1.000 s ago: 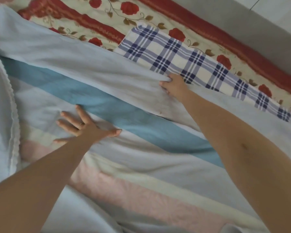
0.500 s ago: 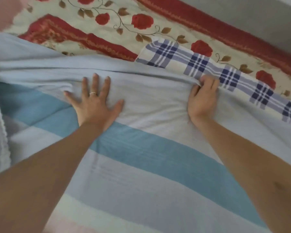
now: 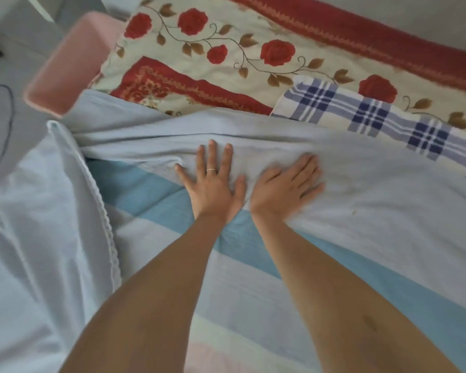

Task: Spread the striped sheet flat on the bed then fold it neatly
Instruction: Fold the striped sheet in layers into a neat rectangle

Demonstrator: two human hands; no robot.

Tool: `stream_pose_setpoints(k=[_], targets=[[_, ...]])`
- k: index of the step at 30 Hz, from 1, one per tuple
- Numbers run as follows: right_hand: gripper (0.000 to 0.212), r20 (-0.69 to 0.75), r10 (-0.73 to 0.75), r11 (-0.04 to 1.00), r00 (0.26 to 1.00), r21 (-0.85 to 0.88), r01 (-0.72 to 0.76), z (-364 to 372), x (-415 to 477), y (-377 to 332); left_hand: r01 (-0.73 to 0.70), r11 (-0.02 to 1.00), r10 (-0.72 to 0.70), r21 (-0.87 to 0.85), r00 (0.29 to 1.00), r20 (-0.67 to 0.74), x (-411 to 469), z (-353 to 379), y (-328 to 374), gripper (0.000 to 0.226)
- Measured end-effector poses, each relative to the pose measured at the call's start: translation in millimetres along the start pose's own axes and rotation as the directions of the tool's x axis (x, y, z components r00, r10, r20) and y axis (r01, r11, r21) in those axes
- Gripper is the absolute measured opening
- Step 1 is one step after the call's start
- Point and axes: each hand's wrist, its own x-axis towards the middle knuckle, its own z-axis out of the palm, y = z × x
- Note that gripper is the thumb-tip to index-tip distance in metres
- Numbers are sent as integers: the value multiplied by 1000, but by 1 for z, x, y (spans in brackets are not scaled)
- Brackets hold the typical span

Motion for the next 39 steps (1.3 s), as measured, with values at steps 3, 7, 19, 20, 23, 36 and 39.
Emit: stream_pose_setpoints(k=[3,7,19,20,23,36,39], targets=[[68,13,8,997,1000,-81,-7,12,-2,5,-14,1000,15,-20,1000,7,1,5,-3,68],[72,54,1,992,999,-127,5,9,-4,-2,-73,955,44,-289,993,-107,-1,-9,-16,57],[70,83,24,966,996,-257,-2,9,-2,-9,36,988,-56,150,989,134,139,-81,-169,61],[70,91,28,965,995,-262,-3,8,-2,-9,20,979,-48,204,990,133,144,-84,-173,52],[70,92,23,961,995,-278,4,8,-3,-9,55,975,-77,215,992,97,154,-93,-185,25],[66,-44,-48,972,998,-233,36,14,-4,-9,356,646,-555,-675,827,-95,271,-95,-152,33],[67,-14,-29,975,999,-222,25,13,-3,-9,358,723,-506,-590,857,-100,270,-83,-153,34]])
